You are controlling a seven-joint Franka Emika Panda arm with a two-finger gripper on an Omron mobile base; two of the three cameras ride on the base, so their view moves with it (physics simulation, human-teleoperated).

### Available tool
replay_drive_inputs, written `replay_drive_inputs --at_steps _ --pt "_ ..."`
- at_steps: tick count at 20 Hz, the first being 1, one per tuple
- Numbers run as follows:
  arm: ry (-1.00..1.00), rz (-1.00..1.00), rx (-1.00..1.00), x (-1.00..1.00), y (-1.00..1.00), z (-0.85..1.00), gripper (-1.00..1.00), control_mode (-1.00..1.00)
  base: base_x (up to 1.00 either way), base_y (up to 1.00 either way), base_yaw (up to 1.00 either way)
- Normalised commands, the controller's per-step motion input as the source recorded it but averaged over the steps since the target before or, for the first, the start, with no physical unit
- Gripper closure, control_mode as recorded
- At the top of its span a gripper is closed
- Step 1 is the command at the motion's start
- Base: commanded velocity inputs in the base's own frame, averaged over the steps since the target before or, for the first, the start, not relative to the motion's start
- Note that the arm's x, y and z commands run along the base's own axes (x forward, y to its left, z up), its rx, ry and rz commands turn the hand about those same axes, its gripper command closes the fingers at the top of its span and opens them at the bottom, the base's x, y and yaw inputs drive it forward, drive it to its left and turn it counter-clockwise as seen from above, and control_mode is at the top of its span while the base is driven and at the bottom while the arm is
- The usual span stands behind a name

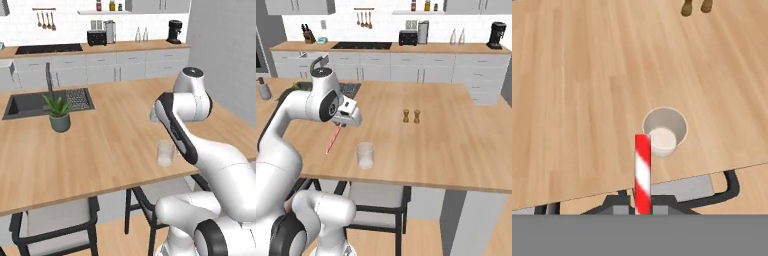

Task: Take a straw from the drawer in front and place it inside the glass cup on the dining counter.

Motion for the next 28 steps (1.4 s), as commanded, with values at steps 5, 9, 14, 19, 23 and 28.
replay_drive_inputs --at_steps 5,9,14,19,23,28 --pt "0.00 0.06 0.00 0.08 0.00 0.00 1.00 -1.00 0.53 0.00 0.24" --pt "0.00 0.27 0.00 0.23 -0.17 0.02 1.00 -1.00 0.00 0.00 0.00" --pt "-0.09 0.31 0.01 0.01 -0.38 0.01 1.00 -1.00 0.00 0.00 0.00" --pt "-0.20 0.33 0.10 0.00 -0.14 0.00 1.00 -1.00 0.00 0.00 0.00" --pt "-0.22 0.33 0.15 0.00 0.00 0.00 1.00 -1.00 0.00 0.00 0.00" --pt "-0.18 0.31 0.20 0.10 0.00 0.00 1.00 -1.00 0.00 0.00 0.00"
